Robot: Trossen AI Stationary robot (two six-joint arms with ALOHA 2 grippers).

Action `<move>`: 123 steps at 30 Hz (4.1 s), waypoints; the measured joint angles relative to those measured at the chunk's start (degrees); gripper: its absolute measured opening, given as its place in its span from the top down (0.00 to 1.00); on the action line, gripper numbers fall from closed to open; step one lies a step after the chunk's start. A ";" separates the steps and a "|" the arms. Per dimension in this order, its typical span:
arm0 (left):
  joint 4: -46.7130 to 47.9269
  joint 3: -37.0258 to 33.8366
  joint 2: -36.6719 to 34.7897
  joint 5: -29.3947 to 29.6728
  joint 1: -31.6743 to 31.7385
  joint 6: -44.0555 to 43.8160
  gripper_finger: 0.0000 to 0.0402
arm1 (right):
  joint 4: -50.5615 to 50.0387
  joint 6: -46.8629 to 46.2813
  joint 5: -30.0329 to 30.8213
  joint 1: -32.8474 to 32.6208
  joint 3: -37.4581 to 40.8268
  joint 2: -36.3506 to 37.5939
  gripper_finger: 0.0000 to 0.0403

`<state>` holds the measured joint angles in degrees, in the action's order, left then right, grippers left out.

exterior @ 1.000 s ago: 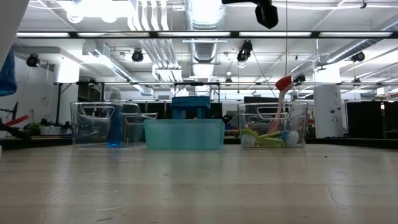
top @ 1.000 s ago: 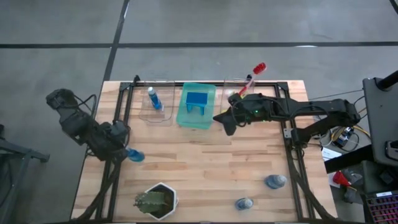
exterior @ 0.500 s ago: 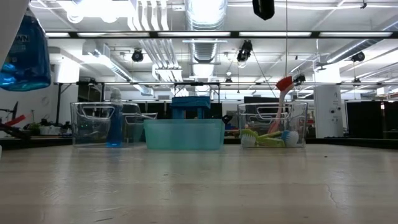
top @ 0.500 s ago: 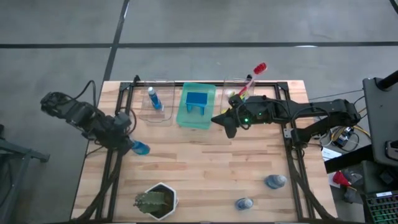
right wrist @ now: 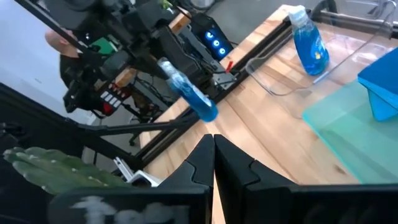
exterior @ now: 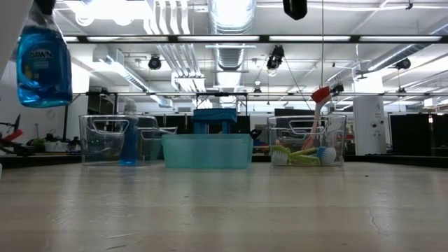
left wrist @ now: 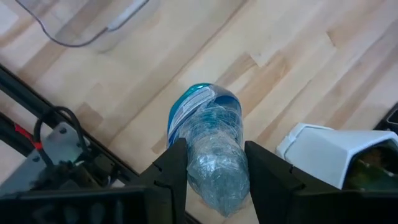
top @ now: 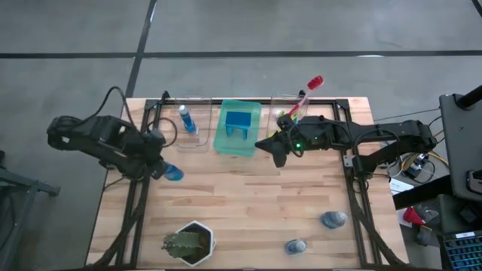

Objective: Pick & Place Kitchen Sink Supplies
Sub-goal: Put the dishwashing liquid into the left transparent bin

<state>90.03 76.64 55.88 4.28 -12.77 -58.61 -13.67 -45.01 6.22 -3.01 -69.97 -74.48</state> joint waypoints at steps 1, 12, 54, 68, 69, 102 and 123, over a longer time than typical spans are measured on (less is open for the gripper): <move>-0.01 0.00 0.21 -0.42 1.30 1.32 0.69 | 0.49 0.00 0.00 -0.04 0.00 0.00 0.98; -0.05 5.65 7.06 -2.07 18.54 19.28 0.69 | 2.31 0.02 -0.04 -0.15 0.00 0.02 0.98; -11.45 0.92 22.71 -6.19 50.98 57.35 0.69 | 3.77 -0.43 1.29 -1.13 0.00 0.04 0.98; -17.16 -6.26 22.38 -5.86 52.08 56.81 0.66 | 3.75 0.00 1.46 -1.11 0.00 0.04 0.98; -17.01 -6.38 22.37 -5.84 52.08 56.66 0.65 | 3.75 0.02 1.46 -1.11 0.00 0.04 0.98; -14.87 -5.28 16.68 -4.94 52.08 50.56 0.38 | 3.67 1.47 1.29 -1.11 0.00 0.04 0.98; -19.26 14.81 3.45 -6.74 52.00 43.48 0.36 | -1.72 -8.84 -18.11 -1.15 0.00 0.87 0.97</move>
<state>70.76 91.45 59.33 -2.46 39.23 -15.14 -15.38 -53.86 -11.89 -4.16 -69.97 -73.60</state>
